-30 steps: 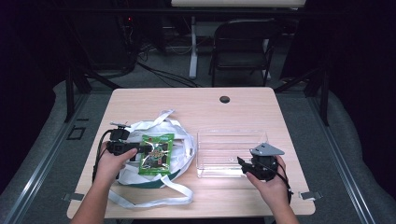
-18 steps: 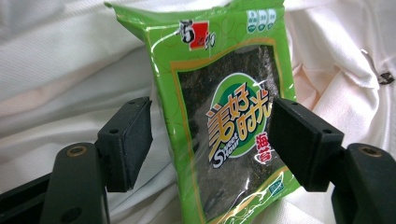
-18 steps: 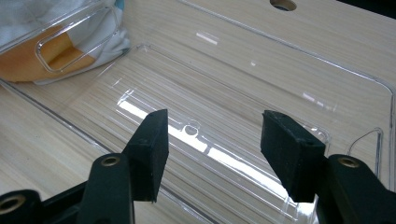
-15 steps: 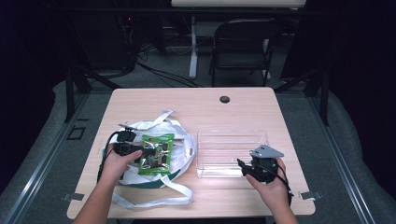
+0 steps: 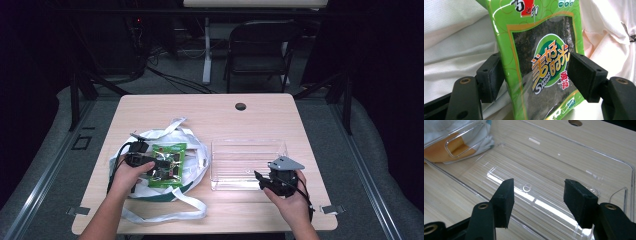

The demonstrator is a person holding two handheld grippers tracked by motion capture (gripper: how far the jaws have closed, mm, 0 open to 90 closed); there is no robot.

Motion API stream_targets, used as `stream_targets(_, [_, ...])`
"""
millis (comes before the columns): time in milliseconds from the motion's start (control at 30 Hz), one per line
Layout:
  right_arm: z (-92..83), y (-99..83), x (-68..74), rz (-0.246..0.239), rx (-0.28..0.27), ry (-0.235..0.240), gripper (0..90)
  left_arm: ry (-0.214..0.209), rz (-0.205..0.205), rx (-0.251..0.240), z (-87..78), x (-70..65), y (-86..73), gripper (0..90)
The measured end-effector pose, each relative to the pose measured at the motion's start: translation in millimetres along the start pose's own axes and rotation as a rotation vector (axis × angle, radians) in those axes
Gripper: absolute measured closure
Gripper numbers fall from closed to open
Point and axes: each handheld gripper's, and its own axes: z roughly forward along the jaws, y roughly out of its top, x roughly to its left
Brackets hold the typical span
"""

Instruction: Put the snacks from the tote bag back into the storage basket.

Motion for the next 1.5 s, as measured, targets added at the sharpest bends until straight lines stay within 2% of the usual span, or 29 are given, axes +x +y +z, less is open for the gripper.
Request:
stream_targets(467, [-1.5,-2.2,-0.1,0.001,0.0,-0.003,41.8,-0.026,-0.005,0.035,9.2,1.4,1.4,31.3])
stream_targets(667, [-1.4,-2.2,0.4,0.0,-0.001,-0.003,41.8,-0.038,-0.002,0.042,9.7,0.2,1.1,34.7])
stream_targets(800, [-1.0,-2.4,-0.1,-0.002,0.004,-0.003,41.8,-0.093,-0.006,0.028,4.7,0.5,1.7,38.9])
stream_targets(967, [-0.7,-2.6,-0.1,0.0,0.003,-0.004,41.8,-0.105,-0.004,0.016,0.0,-1.6,2.2,40.2])
stream_targets(1133, [0.4,-3.0,0.2,0.001,0.003,-0.004,41.8,-0.117,0.021,0.001,-5.0,-4.4,2.7,41.6])
stream_targets(1367, [2.5,-2.4,0.2,0.001,0.003,-0.004,41.8,-0.106,0.077,-0.014,-12.5,-7.6,2.4,54.1])
stream_targets(1500, [3.5,-2.0,0.5,-0.002,0.01,0.0,41.8,-0.115,0.084,-0.011,-16.1,-8.1,1.9,58.8])
